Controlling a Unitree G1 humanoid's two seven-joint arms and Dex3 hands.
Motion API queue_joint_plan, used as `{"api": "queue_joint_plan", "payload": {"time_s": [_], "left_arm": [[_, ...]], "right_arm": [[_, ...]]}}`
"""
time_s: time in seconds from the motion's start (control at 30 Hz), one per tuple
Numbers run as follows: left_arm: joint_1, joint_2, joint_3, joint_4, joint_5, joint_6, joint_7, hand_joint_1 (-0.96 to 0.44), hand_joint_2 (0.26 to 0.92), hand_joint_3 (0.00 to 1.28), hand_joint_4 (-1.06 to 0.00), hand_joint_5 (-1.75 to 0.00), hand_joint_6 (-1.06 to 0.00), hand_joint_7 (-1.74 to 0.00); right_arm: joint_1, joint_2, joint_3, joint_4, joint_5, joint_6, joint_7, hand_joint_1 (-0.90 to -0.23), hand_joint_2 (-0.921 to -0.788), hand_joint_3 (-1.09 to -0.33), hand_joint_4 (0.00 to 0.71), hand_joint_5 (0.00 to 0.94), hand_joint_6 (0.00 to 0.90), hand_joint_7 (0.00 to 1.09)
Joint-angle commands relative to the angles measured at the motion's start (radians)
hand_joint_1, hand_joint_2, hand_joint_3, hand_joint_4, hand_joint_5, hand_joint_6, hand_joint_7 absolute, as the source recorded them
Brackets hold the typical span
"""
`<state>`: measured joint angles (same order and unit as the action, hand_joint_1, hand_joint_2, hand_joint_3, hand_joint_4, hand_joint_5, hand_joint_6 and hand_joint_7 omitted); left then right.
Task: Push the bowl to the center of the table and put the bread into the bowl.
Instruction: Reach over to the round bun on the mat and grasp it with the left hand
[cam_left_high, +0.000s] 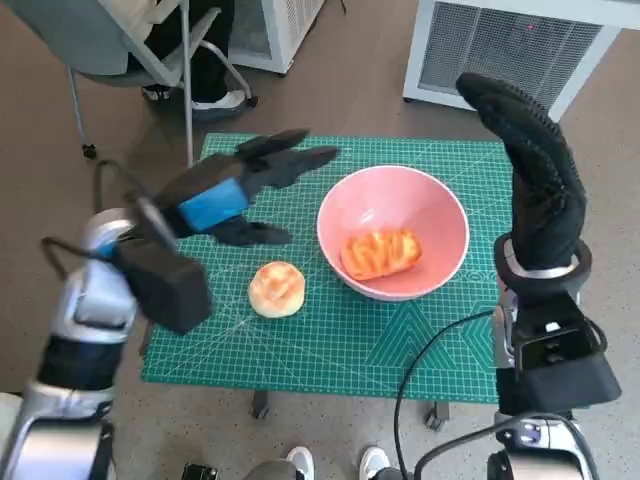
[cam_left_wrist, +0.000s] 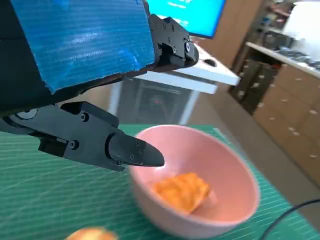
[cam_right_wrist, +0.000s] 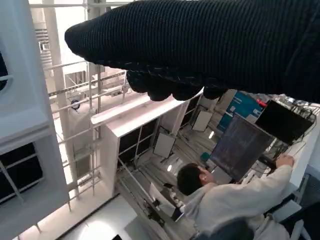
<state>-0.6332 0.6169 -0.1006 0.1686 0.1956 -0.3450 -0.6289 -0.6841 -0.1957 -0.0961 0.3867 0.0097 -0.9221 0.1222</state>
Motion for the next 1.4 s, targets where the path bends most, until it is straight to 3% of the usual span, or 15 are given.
{"api": "queue_joint_plan", "payload": {"time_s": [0.03,0.37,0.77,1.03,1.4], "left_arm": [[0.06,0.038,0.015,-0.067,-0.008,0.026,-0.017,-0.25,0.914,0.02,-0.23,-0.05,-0.34,-0.1],[0.14,0.064,0.013,-0.1,0.028,0.017,0.001,-0.27,0.909,0.0,-0.25,-0.03,-0.36,-0.09],[0.17,0.022,-0.06,-0.016,0.066,0.018,0.002,-0.26,0.902,0.01,-0.25,-0.01,-0.36,-0.05],[0.159,0.0,-0.109,0.061,0.094,0.019,0.004,-0.25,0.908,0.01,-0.22,0.0,-0.34,-0.03],[0.099,-0.022,-0.189,0.223,0.171,0.063,-0.012,-0.27,0.908,0.0,-0.2,0.0,-0.31,-0.01]], "right_arm": [[0.018,-0.012,0.005,0.005,0.024,0.014,0.019,-0.595,-0.921,-0.728,0.286,0.0,0.016,0.69],[0.009,-0.008,0.011,0.011,0.038,0.019,0.033,-0.588,-0.921,-0.729,0.286,0.0,0.012,0.69],[0.004,-0.007,0.016,0.014,0.057,0.022,0.054,-0.592,-0.921,-0.724,0.286,0.0,0.007,0.68],[0.004,-0.013,0.017,0.013,0.069,0.025,0.065,-0.593,-0.921,-0.724,0.286,0.0,0.005,0.67],[0.011,-0.02,0.015,0.0,0.064,0.033,0.07,-0.587,-0.921,-0.725,0.286,0.0,0.006,0.67]]}}
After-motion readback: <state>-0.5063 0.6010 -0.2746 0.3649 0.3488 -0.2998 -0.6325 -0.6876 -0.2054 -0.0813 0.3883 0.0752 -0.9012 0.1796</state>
